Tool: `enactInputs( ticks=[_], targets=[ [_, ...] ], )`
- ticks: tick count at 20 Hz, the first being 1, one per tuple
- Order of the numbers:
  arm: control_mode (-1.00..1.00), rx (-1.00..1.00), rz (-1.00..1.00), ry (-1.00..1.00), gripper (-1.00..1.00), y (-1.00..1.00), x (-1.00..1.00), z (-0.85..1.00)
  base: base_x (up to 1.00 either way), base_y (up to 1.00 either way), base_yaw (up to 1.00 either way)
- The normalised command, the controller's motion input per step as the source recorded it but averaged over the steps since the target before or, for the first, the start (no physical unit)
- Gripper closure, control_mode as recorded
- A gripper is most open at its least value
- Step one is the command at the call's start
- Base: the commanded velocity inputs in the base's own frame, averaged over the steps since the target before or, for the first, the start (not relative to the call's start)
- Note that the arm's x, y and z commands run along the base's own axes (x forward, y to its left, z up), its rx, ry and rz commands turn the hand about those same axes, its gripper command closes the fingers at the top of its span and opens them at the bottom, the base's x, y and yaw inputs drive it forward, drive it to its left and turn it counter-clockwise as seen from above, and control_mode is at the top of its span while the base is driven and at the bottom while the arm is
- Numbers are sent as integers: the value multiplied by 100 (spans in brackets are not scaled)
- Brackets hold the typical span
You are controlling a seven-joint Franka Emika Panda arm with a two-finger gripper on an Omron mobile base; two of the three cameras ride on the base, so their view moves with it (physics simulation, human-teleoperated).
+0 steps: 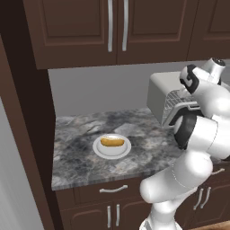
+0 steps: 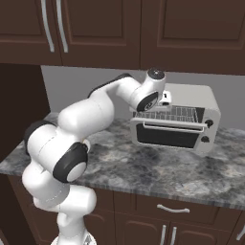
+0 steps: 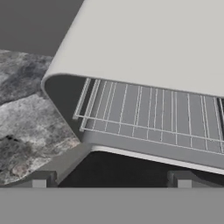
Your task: Open the toaster oven door. Place the hotdog bun on the bottom rack in the toaster oven and place the chicken drumstick on the top rack.
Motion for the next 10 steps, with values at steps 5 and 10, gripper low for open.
enactInputs(
  ticks=[5, 10],
  targets=[
    [-100, 0, 1, 0, -100, -1, -2, -33, 0, 0, 0],
    [-100, 0, 0, 0, -100, -4, -20, -45, 0, 0, 0]
  ],
)
